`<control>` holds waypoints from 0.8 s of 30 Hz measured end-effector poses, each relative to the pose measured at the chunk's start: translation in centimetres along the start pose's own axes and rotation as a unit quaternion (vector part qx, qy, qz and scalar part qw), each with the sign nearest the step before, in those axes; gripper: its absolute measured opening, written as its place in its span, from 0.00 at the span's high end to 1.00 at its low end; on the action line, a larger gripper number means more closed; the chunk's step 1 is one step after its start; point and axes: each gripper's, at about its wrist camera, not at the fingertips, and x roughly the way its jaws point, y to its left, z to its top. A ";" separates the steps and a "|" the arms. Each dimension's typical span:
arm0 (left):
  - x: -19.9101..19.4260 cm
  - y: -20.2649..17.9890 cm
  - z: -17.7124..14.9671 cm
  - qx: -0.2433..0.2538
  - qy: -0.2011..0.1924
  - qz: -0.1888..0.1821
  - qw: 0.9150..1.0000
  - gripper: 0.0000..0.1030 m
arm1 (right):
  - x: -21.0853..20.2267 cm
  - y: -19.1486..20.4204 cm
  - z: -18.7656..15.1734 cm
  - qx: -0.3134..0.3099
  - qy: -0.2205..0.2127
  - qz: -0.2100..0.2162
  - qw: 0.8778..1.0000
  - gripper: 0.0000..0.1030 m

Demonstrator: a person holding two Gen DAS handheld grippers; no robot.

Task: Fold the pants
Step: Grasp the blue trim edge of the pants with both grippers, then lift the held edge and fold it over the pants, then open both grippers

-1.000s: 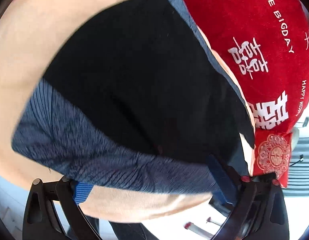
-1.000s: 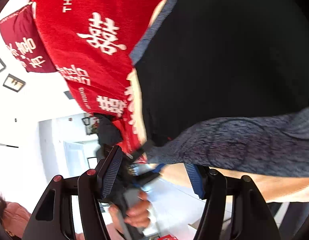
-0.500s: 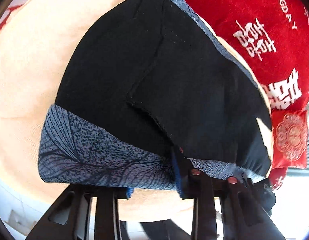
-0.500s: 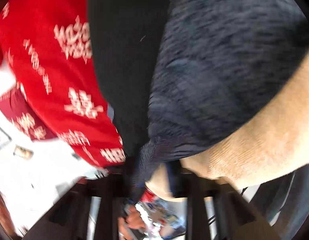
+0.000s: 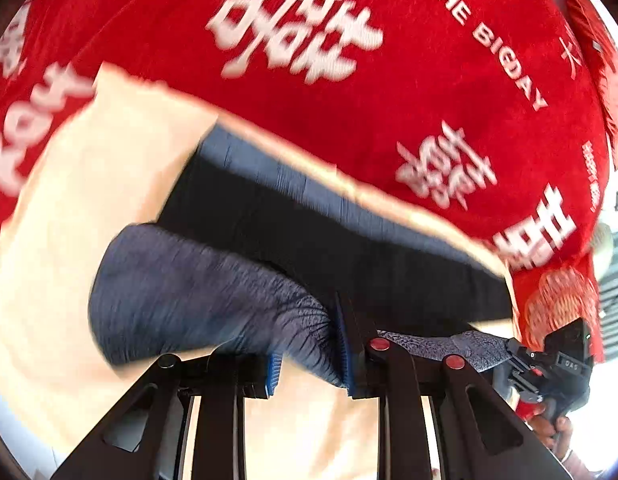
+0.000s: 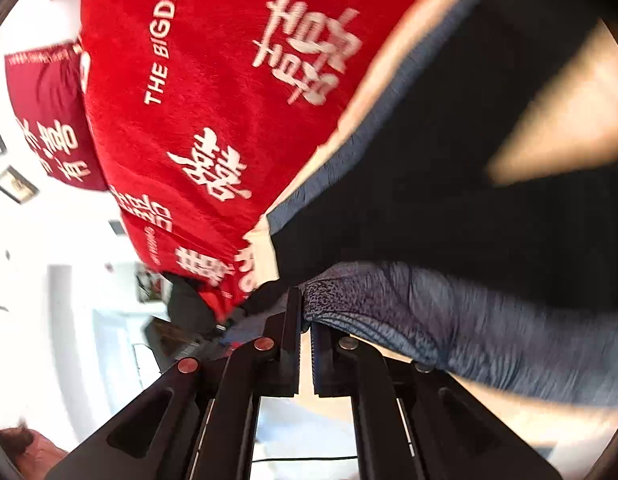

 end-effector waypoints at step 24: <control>14.3 -0.5 7.1 0.039 0.039 0.245 0.968 0.51 | 17.1 3.1 13.6 -0.225 0.172 -0.184 0.941 0.63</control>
